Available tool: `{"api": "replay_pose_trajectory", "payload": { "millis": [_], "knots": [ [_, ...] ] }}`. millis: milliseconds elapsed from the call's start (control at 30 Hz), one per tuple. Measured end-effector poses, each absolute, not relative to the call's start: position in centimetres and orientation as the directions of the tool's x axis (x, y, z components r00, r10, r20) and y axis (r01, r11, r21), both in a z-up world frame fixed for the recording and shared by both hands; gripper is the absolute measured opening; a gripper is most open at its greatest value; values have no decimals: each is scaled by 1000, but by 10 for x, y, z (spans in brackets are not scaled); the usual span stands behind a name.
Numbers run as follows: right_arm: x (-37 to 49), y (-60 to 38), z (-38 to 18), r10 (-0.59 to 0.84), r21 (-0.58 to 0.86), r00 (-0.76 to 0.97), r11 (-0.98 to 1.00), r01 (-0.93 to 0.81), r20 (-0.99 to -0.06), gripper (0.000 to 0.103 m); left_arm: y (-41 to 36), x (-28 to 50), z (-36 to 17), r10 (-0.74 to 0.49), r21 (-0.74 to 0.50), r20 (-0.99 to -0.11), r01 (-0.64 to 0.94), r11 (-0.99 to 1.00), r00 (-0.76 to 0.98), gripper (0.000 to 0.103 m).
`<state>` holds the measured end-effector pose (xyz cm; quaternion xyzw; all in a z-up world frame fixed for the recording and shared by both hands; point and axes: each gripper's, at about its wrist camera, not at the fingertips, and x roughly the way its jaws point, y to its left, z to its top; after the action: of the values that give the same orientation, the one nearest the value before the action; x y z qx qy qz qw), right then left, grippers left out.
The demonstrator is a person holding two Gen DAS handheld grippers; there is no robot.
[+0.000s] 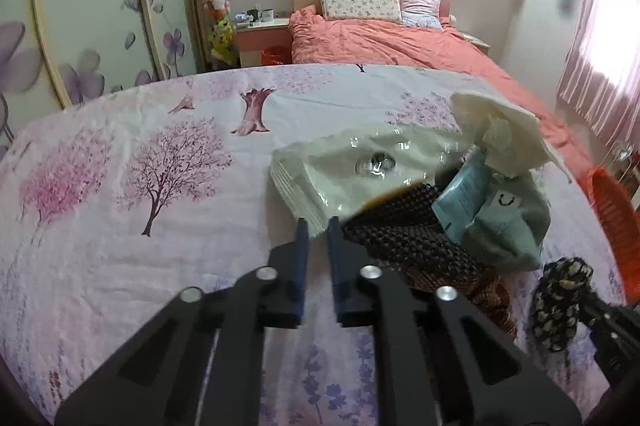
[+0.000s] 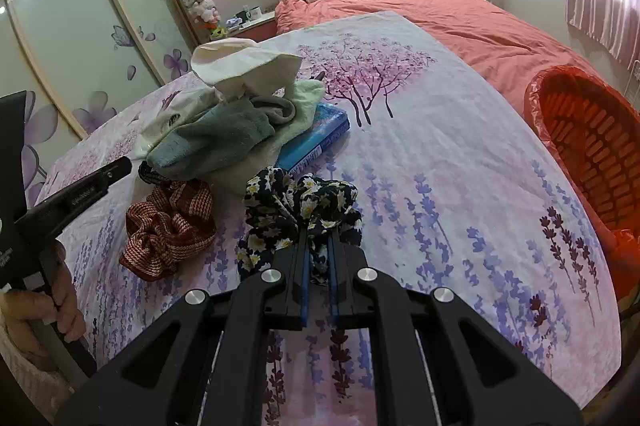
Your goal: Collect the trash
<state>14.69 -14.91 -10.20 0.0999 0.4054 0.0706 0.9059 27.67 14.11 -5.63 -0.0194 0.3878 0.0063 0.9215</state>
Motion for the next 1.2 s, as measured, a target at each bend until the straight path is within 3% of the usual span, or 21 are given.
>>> {"api": "replay_pose_trajectory", "payload": {
  "millis": [167,233,300,500,900,1033,1067,1200],
  "knots": [
    [147,-149,-102,208,237,662,970,-47,-720,7,157,274,-55,-30,-89,-722,-49,995,691,7],
    [147,-150,-102,208,239,662,970,-46,-720,7,162,273,-51,-34,-108,-714,-62,992,699,18],
    [146,-150,-102,208,238,662,970,-46,-720,7,165,273,-44,-17,-109,-695,-82,991,719,50],
    [147,-153,-103,202,228,662,972,-48,-722,7,151,305,-26,-31,-86,-654,-33,996,755,62],
    [156,-159,-105,206,239,654,970,-38,-728,8,130,362,-70,-66,0,-760,102,995,647,61],
    [157,-159,-106,206,241,652,970,-38,-729,8,125,360,-75,-45,15,-767,88,996,640,44],
    [157,-158,-107,207,242,652,970,-38,-729,8,124,361,-76,-18,36,-772,72,997,635,31],
    [157,-158,-106,206,240,652,970,-38,-730,8,131,364,-75,-4,14,-783,24,1000,622,27]
  ]
}}
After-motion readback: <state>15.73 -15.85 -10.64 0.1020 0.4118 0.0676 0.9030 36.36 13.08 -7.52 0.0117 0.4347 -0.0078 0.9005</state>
